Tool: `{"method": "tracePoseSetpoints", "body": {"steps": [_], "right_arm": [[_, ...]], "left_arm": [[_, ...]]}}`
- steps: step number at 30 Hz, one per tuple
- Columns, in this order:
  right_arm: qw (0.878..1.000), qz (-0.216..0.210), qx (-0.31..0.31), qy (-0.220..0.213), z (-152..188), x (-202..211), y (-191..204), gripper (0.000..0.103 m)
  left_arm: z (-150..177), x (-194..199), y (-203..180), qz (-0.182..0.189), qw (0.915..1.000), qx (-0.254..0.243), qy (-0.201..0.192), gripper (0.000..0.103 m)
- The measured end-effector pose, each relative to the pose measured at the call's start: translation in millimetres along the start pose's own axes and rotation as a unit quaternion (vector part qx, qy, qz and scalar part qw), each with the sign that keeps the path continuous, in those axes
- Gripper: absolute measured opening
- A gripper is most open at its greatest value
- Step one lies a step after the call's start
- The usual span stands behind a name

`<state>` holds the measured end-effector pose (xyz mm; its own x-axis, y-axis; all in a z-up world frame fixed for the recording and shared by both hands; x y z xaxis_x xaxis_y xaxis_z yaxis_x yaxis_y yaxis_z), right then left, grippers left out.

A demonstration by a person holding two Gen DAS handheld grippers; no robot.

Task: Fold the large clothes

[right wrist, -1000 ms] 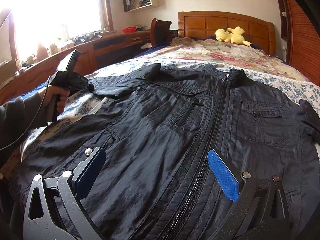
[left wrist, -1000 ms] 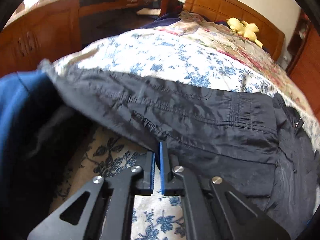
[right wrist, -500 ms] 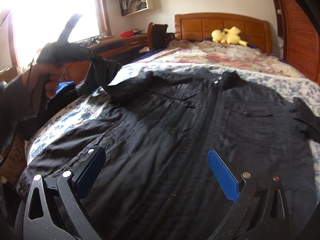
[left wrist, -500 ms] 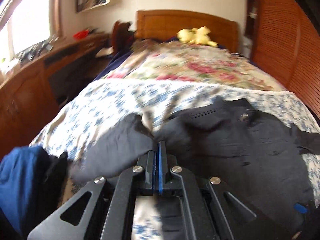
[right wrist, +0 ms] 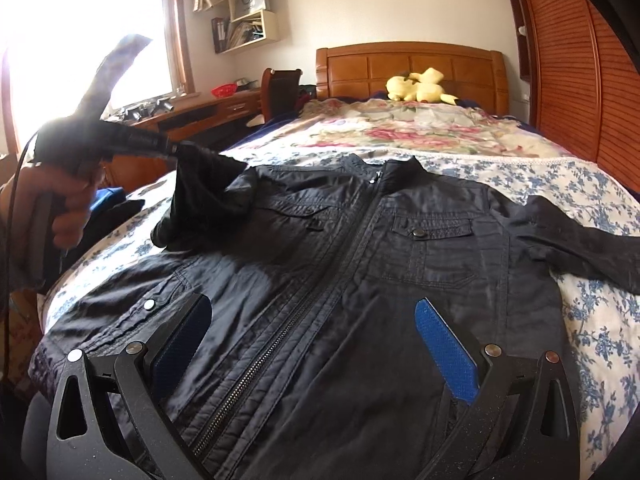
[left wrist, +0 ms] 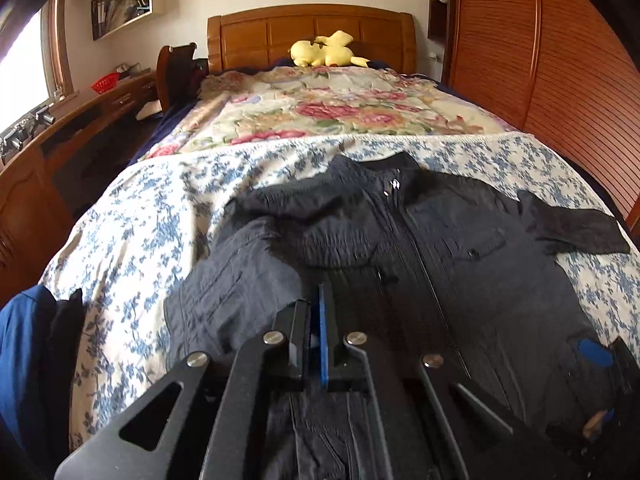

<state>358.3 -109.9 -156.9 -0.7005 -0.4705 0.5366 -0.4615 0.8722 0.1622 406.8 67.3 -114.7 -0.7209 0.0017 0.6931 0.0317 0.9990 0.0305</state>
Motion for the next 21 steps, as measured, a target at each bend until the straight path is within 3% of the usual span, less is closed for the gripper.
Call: {"method": "tracePoseSetpoints", "body": {"steps": [9,15,21], "right_arm": [[1.0,-0.004,0.011,-0.004,-0.1,-4.7,7.3,0.103],[1.0,-0.009,0.017,0.001,0.6,-12.6,15.7,0.103],[0.999,-0.007,0.031,0.006,3.3,-19.1,24.3,0.103]], "left_arm": [[47.5,30.0,1.1,0.052,0.9985,0.011,0.007,0.005],[57.3,48.2,15.9,0.029,0.9994,-0.016,-0.006,0.022],[64.0,33.5,54.0,0.014,0.9998,0.004,0.01,0.034]]}}
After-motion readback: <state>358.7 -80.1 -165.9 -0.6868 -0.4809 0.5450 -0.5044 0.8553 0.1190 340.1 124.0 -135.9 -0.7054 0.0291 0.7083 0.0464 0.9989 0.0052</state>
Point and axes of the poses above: each gripper's, at about its wrist camera, not at the fingertips, and x roughly against the way its jaws point, y to its left, z to its underside, the point moved 6 cm from there along -x, roughly the way its jaws point, and after that the axes turned 4 degrees about -x, right-handed, at the moved point
